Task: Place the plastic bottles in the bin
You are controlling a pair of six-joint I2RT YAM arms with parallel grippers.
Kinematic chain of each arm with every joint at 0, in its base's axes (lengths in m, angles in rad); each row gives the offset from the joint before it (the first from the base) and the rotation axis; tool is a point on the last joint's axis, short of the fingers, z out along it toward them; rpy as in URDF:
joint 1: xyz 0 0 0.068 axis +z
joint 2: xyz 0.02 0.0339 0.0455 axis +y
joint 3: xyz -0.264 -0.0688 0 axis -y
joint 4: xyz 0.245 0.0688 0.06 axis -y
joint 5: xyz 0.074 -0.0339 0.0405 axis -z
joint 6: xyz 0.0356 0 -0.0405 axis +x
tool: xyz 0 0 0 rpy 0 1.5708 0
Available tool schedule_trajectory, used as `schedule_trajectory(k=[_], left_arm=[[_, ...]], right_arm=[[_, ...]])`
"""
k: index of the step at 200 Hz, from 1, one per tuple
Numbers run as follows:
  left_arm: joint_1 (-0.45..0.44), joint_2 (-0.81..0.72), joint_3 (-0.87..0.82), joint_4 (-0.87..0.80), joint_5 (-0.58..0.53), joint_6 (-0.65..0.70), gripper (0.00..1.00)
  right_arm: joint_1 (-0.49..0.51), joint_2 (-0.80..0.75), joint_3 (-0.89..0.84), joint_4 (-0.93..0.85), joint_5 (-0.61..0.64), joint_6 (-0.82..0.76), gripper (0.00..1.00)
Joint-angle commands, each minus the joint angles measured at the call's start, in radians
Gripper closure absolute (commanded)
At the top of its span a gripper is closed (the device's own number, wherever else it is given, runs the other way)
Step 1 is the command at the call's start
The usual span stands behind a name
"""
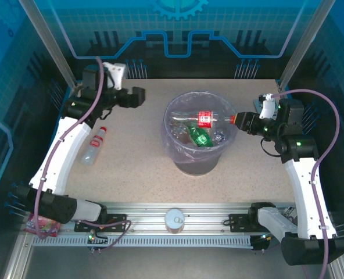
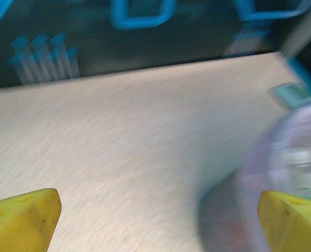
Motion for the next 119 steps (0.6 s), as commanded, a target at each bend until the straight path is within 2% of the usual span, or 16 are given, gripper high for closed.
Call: schedule_trajectory(k=[1,19,64,119], left_arm=[[0.096,0.032,-0.138,-0.099,-0.119,-0.035,0.03],[0.150,0.088,-0.188,-0.099,-0.149,-0.039,0.03],[0.216,0.268,-0.208,-0.101,-0.243,-0.063,0.01],[0.272,0.412,-0.237,-0.070,-0.276,-0.109,0.01]], right_arm=[[-0.017,0.001,-0.004,0.027,-0.022,-0.015,0.54],[-0.019,0.010,0.006,0.019,-0.029,-0.022,0.54],[-0.026,-0.006,-0.010,0.016,-0.023,-0.025,0.51],[-0.040,-0.007,-0.026,0.034,-0.034,-0.021,0.49]])
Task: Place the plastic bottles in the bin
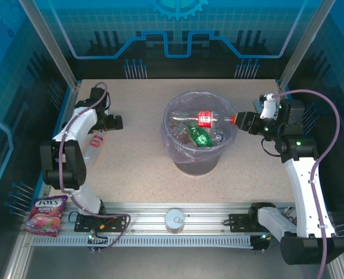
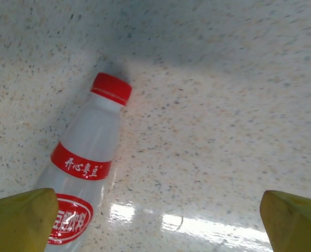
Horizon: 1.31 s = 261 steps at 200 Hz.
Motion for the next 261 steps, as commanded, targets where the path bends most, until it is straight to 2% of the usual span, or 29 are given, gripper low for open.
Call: schedule_trajectory(k=[1,31,75,111,121,152,185,212,261], left_arm=[[0.035,0.065,-0.010,-0.002,-0.039,-0.037,0.01],[0.072,0.120,-0.020,0.027,-0.034,-0.059,0.01],[0.080,0.200,-0.018,0.026,-0.057,-0.083,0.01],[0.071,0.182,-0.049,0.034,-0.035,-0.087,0.01],[0.069,0.181,-0.057,0.036,-0.028,-0.090,0.05],[0.058,0.190,-0.074,0.038,-0.036,-0.092,0.30],[0.049,0.198,-0.073,0.041,-0.033,-0.095,0.37],[0.040,0.193,-0.074,0.046,-0.024,-0.094,0.39],[0.035,0.173,-0.078,0.055,-0.005,-0.095,0.55]], right_arm=[[-0.019,-0.010,-0.009,0.019,-0.025,-0.011,0.49],[-0.027,-0.010,0.000,-0.006,-0.017,-0.032,0.49],[-0.046,-0.025,-0.017,0.004,-0.027,-0.026,0.49],[-0.049,-0.017,-0.010,0.006,-0.034,-0.027,0.49],[-0.049,-0.016,-0.010,0.009,-0.035,-0.025,0.49],[-0.049,-0.016,-0.006,0.007,-0.036,-0.022,0.49],[-0.049,-0.017,0.003,-0.002,-0.031,-0.024,0.49],[-0.049,-0.019,0.008,-0.007,-0.029,-0.024,0.49],[-0.049,-0.026,0.021,-0.018,-0.026,-0.022,0.49]])
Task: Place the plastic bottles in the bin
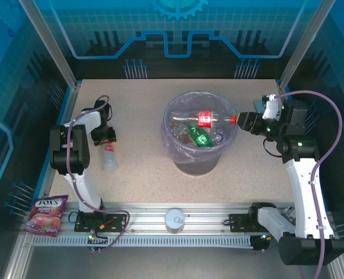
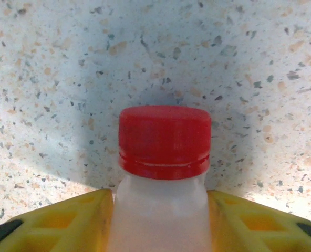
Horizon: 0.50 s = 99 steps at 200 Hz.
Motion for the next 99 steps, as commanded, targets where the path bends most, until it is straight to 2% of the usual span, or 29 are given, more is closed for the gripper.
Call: schedule_trajectory(k=[1,58,99], left_arm=[[-0.005,-0.019,-0.011,0.003,0.027,-0.010,0.56],[-0.046,-0.114,0.022,-0.019,0.103,-0.021,0.57],[-0.085,-0.289,0.084,-0.010,0.275,-0.040,0.58]], right_arm=[[-0.015,-0.018,0.026,-0.017,-0.011,-0.008,0.49],[-0.015,-0.020,0.039,-0.027,-0.011,-0.005,0.49],[-0.015,-0.024,0.041,-0.032,-0.014,-0.001,0.49]])
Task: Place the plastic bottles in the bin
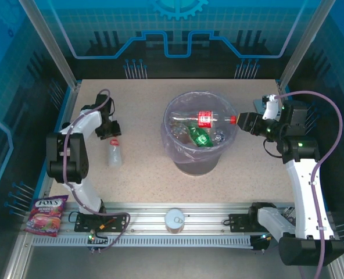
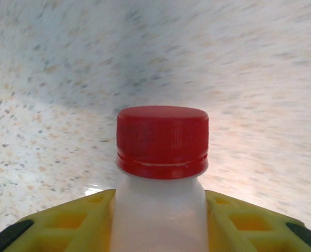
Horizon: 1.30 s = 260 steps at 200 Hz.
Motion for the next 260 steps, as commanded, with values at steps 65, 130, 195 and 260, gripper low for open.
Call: schedule_trajectory(k=[65,130,195,260], left_arm=[[-0.131,-0.454,0.211,0.159,0.355,-0.201,0.68],[-0.385,-0.490,0.149,0.765,0.283,-0.485,0.64],[-0.647,-0.264,0.150,1.164,-0.116,-0.373,0.62],[-0.746,-0.097,0.204,1.270,-0.263,-0.263,0.58]], right_arm=[[-0.011,-0.019,0.025,0.005,-0.039,0.024,0.49],[0.013,-0.031,0.008,0.029,-0.040,0.055,0.49],[0.028,-0.069,0.008,0.002,-0.019,0.062,0.49],[0.029,-0.080,0.011,-0.024,-0.006,0.045,0.49]])
